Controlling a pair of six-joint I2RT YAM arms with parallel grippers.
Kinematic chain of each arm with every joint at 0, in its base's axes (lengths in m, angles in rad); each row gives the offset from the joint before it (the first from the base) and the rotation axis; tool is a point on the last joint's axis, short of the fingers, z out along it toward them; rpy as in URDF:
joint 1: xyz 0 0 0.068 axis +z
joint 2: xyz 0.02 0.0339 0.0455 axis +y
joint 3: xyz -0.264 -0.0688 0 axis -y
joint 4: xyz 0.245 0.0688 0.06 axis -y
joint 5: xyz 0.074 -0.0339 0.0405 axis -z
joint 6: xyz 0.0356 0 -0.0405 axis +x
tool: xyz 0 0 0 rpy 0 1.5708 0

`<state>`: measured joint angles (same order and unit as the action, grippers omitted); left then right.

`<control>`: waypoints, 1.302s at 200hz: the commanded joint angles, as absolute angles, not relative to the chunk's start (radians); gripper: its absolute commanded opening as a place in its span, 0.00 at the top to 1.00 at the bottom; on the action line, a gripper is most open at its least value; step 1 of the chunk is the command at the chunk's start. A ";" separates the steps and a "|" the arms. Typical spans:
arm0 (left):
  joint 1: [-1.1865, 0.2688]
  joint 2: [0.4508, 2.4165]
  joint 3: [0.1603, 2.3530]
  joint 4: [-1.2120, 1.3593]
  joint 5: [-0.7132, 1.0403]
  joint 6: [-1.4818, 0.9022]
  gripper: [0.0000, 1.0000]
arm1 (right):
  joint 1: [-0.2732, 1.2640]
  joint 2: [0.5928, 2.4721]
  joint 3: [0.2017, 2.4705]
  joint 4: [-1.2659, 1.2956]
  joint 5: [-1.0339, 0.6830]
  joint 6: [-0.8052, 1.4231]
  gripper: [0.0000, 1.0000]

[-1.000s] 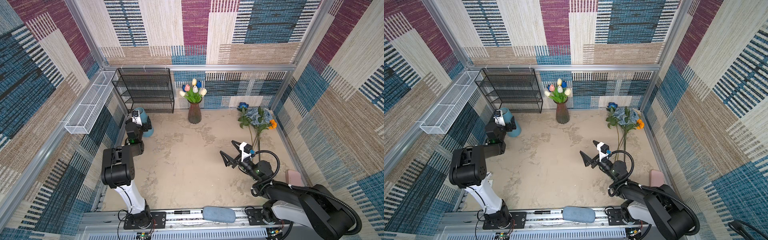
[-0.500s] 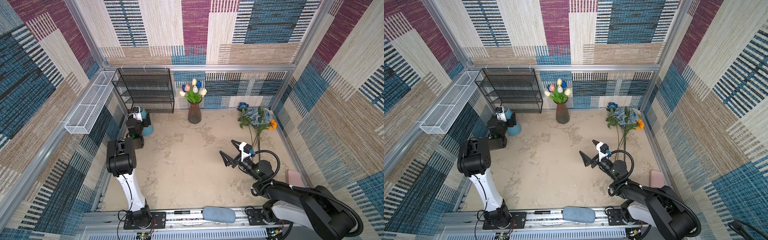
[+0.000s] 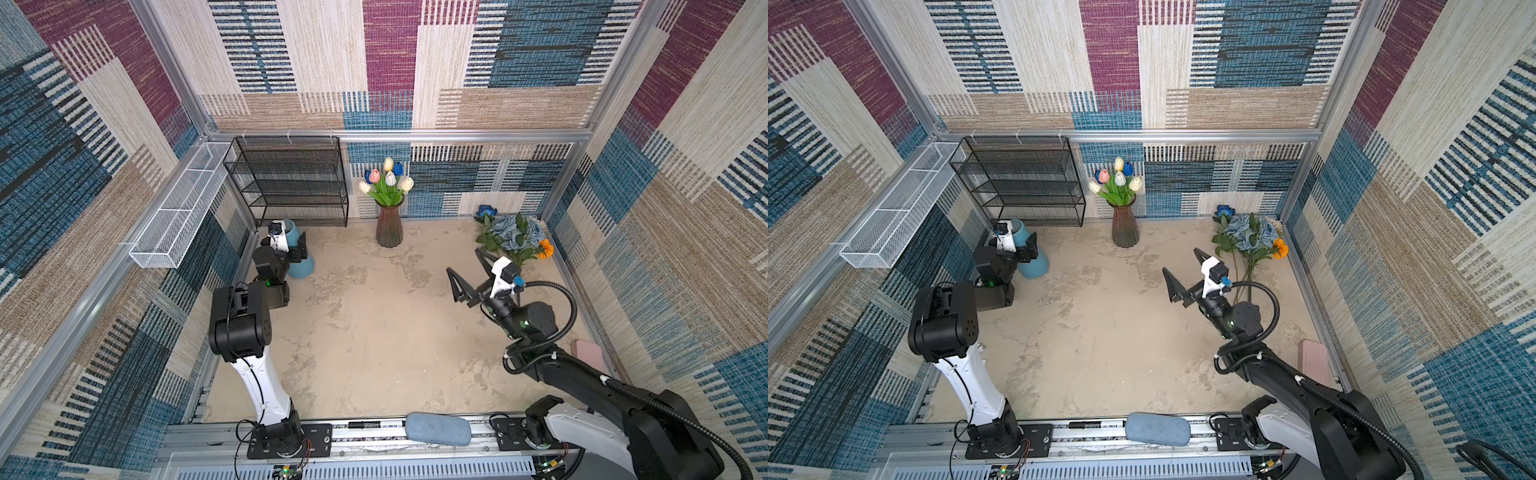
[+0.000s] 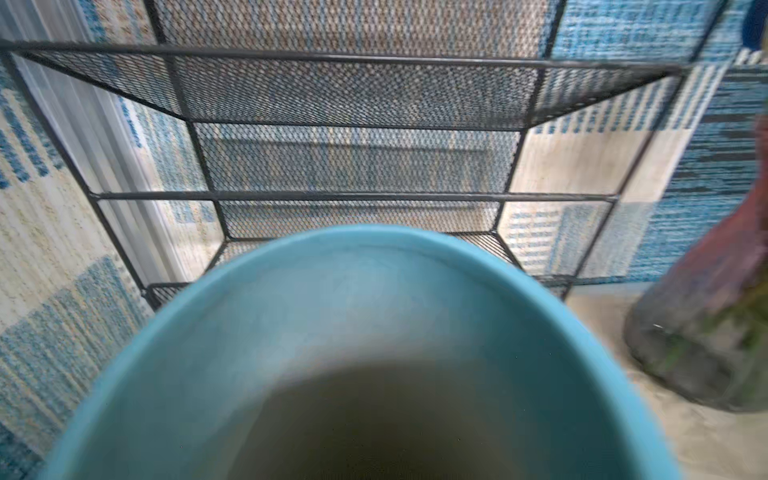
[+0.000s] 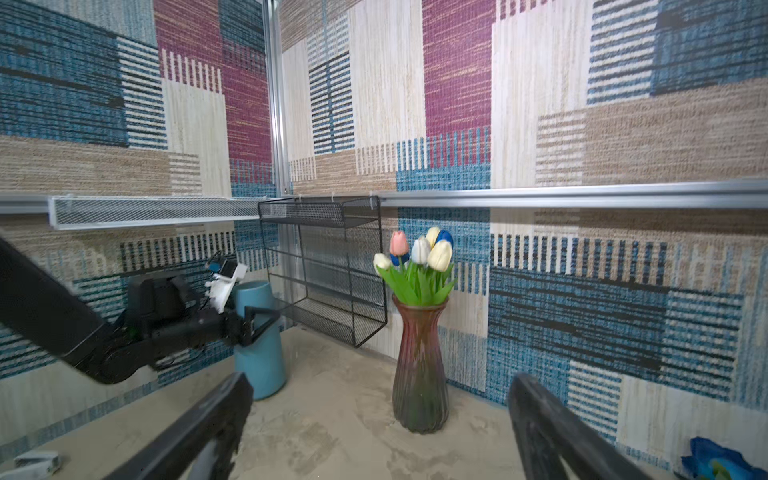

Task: Arrange the flowers into the vase
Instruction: 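Slide the blue vase toward table center with left gripper while right reaches the bunch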

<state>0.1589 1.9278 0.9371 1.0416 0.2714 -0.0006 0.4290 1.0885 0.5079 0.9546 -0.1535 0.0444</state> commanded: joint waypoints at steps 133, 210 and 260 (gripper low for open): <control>-0.449 1.664 0.833 0.976 0.419 0.021 0.82 | 0.053 1.492 1.148 0.045 -0.240 0.174 0.54; -0.503 1.807 0.882 1.055 0.425 -0.035 0.82 | 0.044 1.484 1.059 0.114 -0.303 0.180 0.56; -0.544 1.849 0.919 1.054 0.411 0.010 0.81 | 0.014 1.528 1.122 -0.032 -0.068 0.139 0.53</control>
